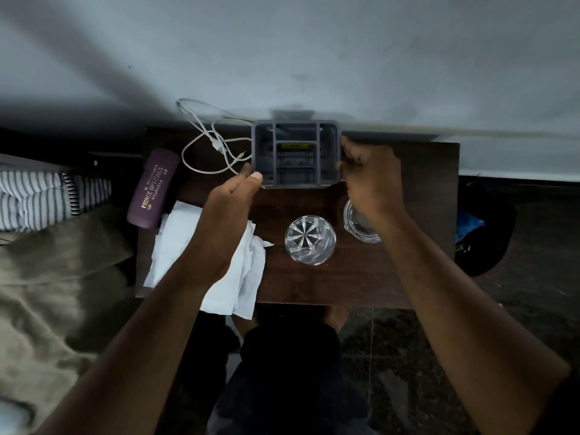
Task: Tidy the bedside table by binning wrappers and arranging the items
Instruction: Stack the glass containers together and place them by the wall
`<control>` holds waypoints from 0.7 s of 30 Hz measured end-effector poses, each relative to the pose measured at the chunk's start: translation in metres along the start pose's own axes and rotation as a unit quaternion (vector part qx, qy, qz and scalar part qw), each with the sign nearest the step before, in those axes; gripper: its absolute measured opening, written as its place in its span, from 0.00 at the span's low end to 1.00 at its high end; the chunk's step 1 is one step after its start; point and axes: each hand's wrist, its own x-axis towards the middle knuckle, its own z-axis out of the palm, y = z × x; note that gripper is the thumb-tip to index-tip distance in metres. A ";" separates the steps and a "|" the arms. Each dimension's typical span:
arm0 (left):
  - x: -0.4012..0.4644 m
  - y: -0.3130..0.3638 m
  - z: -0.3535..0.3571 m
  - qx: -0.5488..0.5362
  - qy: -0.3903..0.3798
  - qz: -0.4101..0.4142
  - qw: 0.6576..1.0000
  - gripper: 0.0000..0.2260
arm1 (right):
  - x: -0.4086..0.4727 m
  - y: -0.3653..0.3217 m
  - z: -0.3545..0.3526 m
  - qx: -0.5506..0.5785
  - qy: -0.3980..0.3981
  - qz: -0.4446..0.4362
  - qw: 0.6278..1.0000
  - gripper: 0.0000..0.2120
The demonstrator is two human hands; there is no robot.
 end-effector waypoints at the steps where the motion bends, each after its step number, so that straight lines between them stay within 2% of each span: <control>1: 0.001 0.000 -0.001 -0.006 -0.004 -0.001 1.000 0.30 | 0.000 -0.001 0.000 0.001 0.001 -0.006 1.000 0.22; 9: 0.000 0.000 0.010 -0.046 -0.003 -0.004 0.999 0.37 | -0.003 0.008 -0.004 0.039 0.055 0.010 0.998 0.21; 13: 0.001 -0.001 0.010 -0.023 0.005 0.011 1.000 0.25 | -0.003 0.011 -0.002 0.046 0.058 0.016 0.997 0.21; 14: 0.001 -0.002 0.010 -0.015 0.004 0.014 1.000 0.25 | -0.004 0.011 -0.002 0.048 0.059 0.016 0.997 0.21; 16: -0.002 -0.001 0.011 0.028 0.006 0.027 0.999 0.29 | -0.005 0.009 -0.004 0.061 0.061 0.016 0.996 0.21; 18: -0.004 0.000 0.010 0.103 0.023 0.072 0.992 0.27 | -0.007 0.010 -0.011 0.060 0.063 0.032 0.996 0.23; 21: -0.012 0.003 0.012 0.242 0.068 0.146 0.957 0.26 | -0.017 0.026 -0.035 0.016 0.087 0.028 0.996 0.24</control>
